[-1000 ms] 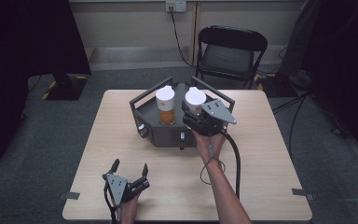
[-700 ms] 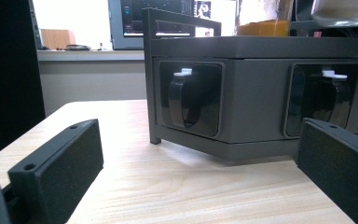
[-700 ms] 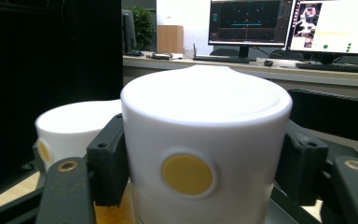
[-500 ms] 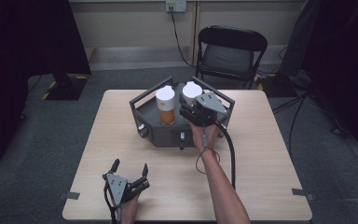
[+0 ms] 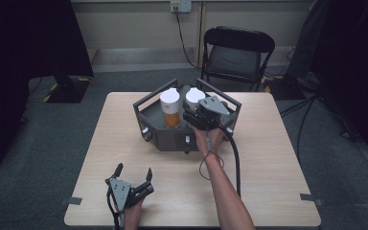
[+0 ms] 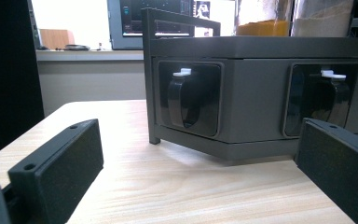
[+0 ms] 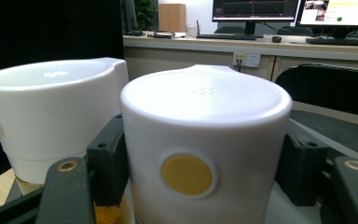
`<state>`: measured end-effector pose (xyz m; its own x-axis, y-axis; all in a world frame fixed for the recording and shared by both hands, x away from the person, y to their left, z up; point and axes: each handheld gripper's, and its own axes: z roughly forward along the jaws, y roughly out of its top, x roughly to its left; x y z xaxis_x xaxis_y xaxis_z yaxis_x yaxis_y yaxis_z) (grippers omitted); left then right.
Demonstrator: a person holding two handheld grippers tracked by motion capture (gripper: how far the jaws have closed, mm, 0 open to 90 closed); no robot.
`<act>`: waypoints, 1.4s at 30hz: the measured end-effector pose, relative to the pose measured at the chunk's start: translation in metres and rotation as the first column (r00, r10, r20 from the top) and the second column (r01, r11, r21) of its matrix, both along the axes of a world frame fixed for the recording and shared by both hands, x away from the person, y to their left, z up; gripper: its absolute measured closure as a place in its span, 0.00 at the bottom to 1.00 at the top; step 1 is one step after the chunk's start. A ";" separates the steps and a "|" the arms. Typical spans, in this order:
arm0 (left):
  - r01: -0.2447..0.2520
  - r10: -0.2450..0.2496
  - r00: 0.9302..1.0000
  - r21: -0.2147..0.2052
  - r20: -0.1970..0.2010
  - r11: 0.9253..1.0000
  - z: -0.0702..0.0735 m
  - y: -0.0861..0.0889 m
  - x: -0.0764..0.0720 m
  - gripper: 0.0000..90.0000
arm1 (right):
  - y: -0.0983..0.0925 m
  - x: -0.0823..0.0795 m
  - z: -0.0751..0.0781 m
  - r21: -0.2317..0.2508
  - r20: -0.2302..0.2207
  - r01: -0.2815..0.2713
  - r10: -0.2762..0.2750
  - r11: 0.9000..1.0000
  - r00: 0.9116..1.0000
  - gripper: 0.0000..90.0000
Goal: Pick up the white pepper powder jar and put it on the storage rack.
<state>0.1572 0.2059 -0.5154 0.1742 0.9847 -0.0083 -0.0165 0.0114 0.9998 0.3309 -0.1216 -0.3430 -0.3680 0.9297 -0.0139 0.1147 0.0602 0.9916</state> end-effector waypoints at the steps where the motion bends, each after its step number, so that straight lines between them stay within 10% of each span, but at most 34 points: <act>1: 0.000 0.000 1.000 0.000 0.000 1.000 0.000 0.000 0.000 0.00 | 0.000 0.000 -0.001 0.002 0.001 0.001 -0.001 1.000 1.000 0.33; 30: 0.000 0.000 1.000 0.000 0.000 1.000 0.000 0.000 0.000 0.01 | 0.002 -0.002 -0.003 0.001 0.008 0.011 -0.011 1.000 1.000 0.32; 42: 0.000 0.000 1.000 0.000 0.000 1.000 0.000 0.000 0.000 0.01 | 0.010 -0.009 -0.013 0.012 0.049 0.050 -0.051 0.999 0.998 0.00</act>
<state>0.1572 0.2059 -0.5154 0.1743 0.9847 -0.0081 -0.0168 0.0112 0.9998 0.3222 -0.1112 -0.3559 -0.3197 0.9473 -0.0204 0.0687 0.0447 0.9966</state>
